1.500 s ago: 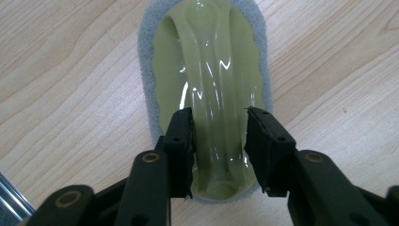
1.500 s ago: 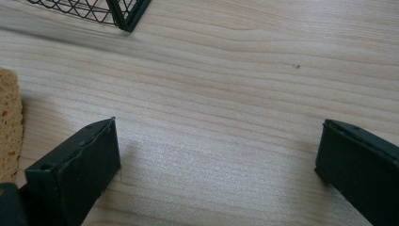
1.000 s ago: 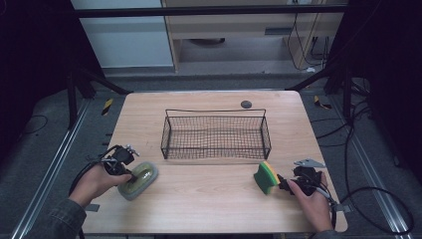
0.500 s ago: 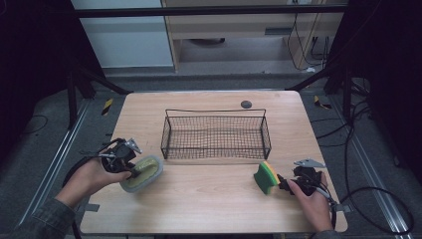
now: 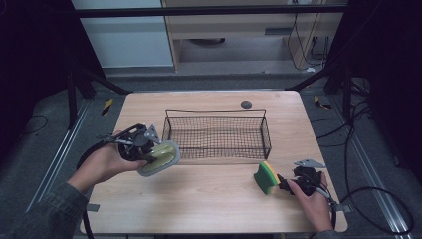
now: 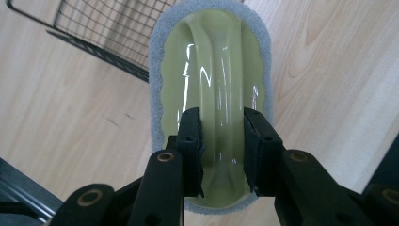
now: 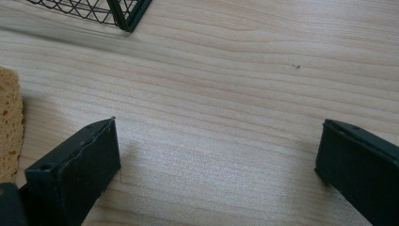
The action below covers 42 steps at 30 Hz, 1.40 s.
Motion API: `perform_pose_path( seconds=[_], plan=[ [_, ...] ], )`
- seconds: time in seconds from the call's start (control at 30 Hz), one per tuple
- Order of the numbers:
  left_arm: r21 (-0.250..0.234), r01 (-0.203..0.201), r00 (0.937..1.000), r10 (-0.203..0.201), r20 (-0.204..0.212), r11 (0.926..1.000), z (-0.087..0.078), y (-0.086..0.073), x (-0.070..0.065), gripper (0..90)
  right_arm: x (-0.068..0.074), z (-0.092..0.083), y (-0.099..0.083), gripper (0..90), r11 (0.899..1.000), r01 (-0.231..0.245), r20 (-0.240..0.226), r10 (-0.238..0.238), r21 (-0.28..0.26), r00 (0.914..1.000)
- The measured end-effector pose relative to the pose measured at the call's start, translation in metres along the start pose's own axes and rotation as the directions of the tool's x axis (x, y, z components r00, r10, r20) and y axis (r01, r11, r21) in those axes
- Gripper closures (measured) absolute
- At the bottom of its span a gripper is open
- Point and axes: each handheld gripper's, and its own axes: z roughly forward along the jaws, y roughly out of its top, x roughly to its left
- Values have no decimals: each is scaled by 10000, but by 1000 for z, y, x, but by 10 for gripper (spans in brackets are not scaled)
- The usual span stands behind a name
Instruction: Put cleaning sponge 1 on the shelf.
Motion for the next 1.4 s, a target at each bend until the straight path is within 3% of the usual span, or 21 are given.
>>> perform_pose_path(
  seconds=[0.3,0.57,0.8,0.83,0.87,0.97,1.0,1.13,1.17,1.3,1.4],
  plan=[
    [-59,-570,9980,568,-267,9984,6,24,11,700,0,0,-1,4,9999,16,30,-15,-123,10000],
    [-270,-1193,9900,1168,-796,9925,2,49,24,700,0,0,-1,5,9999,47,12,-46,-136,10000],
    [-208,-1629,9748,1577,-1577,9864,1,74,31,700,0,0,-1,5,9999,4,25,-4,-134,10000],
    [-208,-1629,9748,1577,-1577,9864,1,74,31,700,0,0,-1,5,9999,4,25,-4,-134,10000],
    [-286,-1805,9699,1731,-1713,9832,3,79,32,700,0,0,-1,5,9999,4,25,-4,-135,10000],
    [-354,-1965,9673,1878,-1703,9799,6,83,34,700,0,0,-1,5,9999,2,38,-1,-136,10000],
    [-332,-2129,9617,2034,-1840,9765,8,86,36,700,0,0,-1,5,9999,-2,37,2,-134,10000],
    [-146,-2347,9515,2266,-2083,9720,12,89,40,700,0,1,-1,5,9999,30,24,-30,-131,10000],
    [-146,-2347,9515,2266,-2083,9720,12,89,40,700,0,1,-1,5,9999,30,24,-30,-131,10000],
    [-178,-2678,9380,2564,-2330,9633,13,94,43,700,0,1,-1,5,9999,56,33,-55,-119,10000],
    [-195,-2816,9313,2684,-2461,9593,15,97,45,700,0,1,0,5,9999,67,21,-67,-100,10000]
  ],
)
